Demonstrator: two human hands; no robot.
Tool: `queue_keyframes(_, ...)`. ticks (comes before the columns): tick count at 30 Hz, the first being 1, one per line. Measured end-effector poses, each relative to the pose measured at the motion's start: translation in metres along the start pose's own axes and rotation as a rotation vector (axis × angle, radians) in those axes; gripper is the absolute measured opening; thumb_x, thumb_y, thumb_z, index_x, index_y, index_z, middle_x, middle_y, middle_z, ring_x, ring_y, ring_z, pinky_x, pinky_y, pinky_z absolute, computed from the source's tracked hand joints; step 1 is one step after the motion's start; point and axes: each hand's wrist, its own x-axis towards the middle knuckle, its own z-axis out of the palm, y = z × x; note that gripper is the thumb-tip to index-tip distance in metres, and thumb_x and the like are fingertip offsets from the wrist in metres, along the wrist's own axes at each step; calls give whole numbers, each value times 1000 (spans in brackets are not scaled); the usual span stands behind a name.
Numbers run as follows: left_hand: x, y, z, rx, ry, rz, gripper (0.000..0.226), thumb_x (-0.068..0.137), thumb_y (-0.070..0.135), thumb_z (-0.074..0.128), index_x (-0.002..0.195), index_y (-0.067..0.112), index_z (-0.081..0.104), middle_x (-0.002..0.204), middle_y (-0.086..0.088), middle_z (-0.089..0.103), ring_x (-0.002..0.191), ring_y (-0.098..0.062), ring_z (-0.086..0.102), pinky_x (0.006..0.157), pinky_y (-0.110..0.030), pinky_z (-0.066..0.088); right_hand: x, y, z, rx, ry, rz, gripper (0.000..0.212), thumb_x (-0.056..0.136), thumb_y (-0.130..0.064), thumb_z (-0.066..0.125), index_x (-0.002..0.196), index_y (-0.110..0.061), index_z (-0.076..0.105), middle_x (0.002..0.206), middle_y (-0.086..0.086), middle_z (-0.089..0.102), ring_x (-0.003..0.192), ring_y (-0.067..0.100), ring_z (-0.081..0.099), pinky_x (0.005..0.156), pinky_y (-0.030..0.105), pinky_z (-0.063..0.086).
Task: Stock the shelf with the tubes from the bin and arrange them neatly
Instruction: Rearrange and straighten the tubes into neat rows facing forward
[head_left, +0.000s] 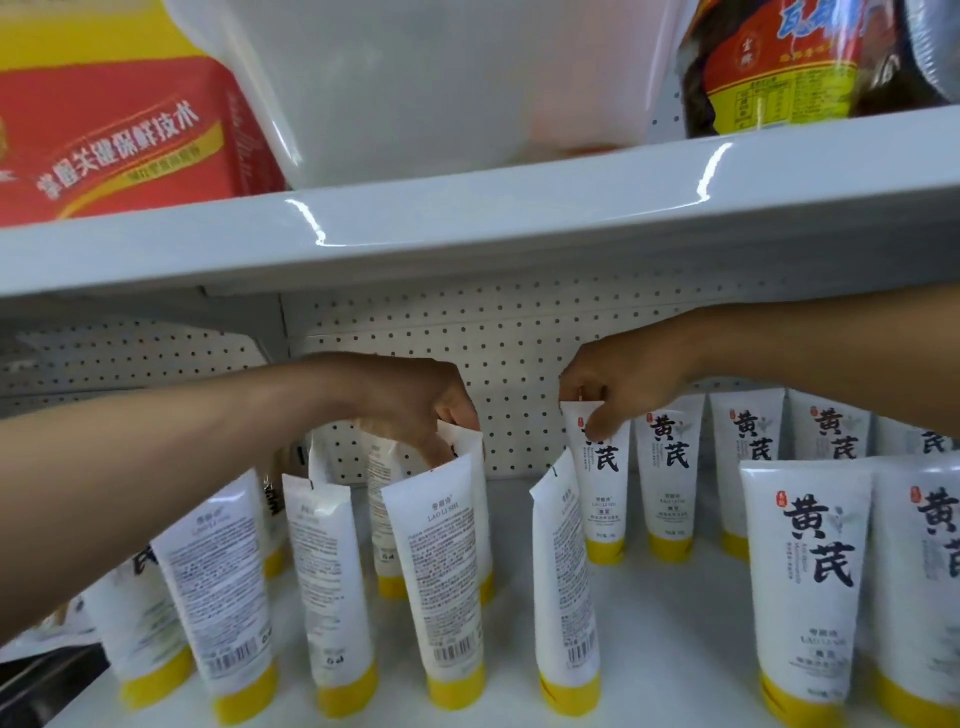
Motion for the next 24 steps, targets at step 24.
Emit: queue_keyframes(24,41,46,-2,-187,61,34,30,83,15,75,111,6,70,103,-6,74,89,-20,72,81,-33,60,11,6,13,78,56,-22,9,89,-17,63,90,-9,61,78,-1,59,66,9,51,57,19,39)
